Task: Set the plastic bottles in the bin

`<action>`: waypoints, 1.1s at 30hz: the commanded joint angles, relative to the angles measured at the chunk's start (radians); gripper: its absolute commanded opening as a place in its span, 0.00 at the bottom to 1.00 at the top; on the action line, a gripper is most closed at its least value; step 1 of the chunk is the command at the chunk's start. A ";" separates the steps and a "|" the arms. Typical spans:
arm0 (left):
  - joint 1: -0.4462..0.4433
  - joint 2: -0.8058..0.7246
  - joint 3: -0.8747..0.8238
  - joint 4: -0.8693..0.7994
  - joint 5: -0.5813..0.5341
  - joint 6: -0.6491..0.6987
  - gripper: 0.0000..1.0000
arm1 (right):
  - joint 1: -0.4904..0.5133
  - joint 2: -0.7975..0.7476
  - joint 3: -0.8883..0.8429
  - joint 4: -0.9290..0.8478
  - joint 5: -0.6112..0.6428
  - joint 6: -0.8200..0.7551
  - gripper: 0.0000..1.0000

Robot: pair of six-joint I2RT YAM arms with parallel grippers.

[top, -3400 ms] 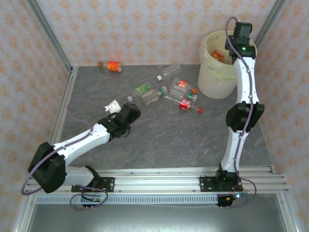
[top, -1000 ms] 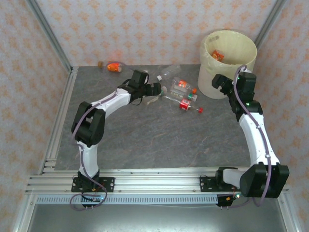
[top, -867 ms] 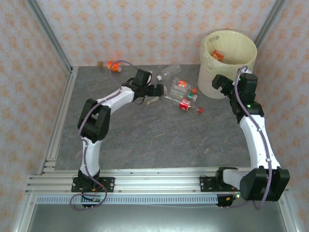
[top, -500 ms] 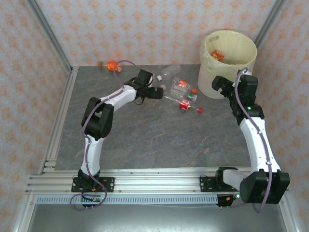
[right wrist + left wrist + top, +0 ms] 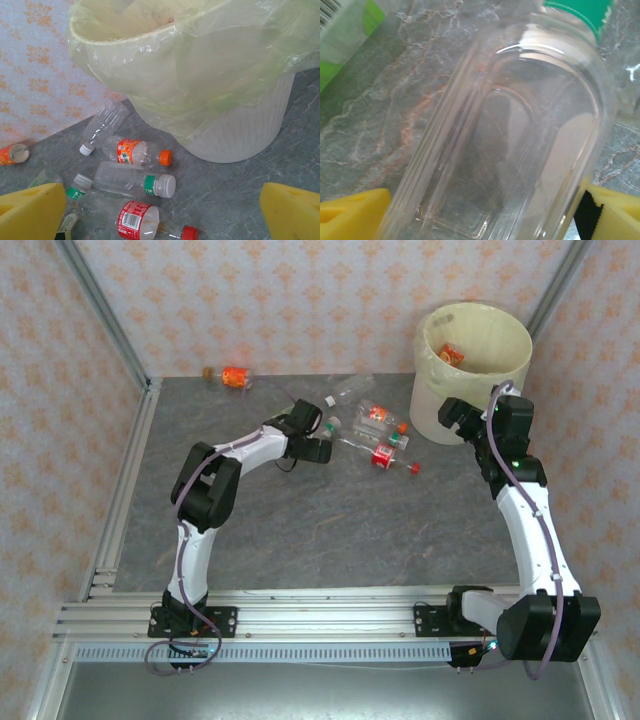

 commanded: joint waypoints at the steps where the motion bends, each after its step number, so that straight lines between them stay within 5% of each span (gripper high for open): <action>1: -0.013 0.015 0.029 -0.022 -0.055 -0.007 0.88 | 0.001 -0.012 -0.004 0.006 -0.017 0.008 0.99; 25: -0.031 -0.241 -0.270 0.153 -0.016 -0.037 0.51 | 0.002 -0.010 -0.029 0.085 -0.251 0.067 0.99; 33: -0.081 -0.419 -0.375 0.290 -0.023 -0.054 0.48 | 0.008 -0.010 -0.042 0.137 -0.396 0.091 0.99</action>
